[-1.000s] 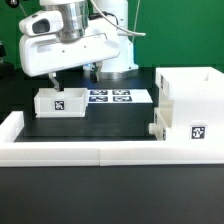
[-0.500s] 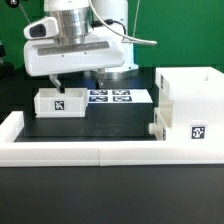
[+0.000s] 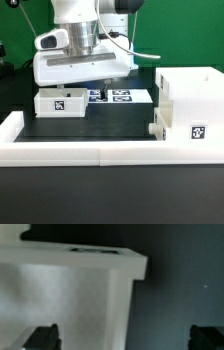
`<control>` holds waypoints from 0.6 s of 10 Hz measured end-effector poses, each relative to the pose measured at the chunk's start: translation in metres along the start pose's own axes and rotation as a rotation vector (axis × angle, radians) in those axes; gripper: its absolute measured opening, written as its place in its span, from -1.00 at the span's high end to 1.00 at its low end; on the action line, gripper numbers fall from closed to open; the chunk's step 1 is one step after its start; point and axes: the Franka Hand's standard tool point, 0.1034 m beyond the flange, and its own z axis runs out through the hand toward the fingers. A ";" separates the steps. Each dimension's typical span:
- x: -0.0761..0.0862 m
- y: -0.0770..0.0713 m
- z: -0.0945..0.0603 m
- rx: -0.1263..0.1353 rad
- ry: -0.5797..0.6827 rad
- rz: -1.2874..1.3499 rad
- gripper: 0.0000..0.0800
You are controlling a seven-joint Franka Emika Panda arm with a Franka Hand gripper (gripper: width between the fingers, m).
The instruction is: Assemble drawer
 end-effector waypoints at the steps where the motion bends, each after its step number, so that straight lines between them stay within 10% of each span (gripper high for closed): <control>1: -0.002 0.000 0.004 0.002 -0.002 0.003 -0.62; 6: -0.011 0.003 0.011 0.006 -0.013 0.014 -0.62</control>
Offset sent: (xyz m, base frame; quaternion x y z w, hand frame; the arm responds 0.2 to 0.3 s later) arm -0.0145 -0.0103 -0.0080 -0.0128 -0.0234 0.0254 0.9993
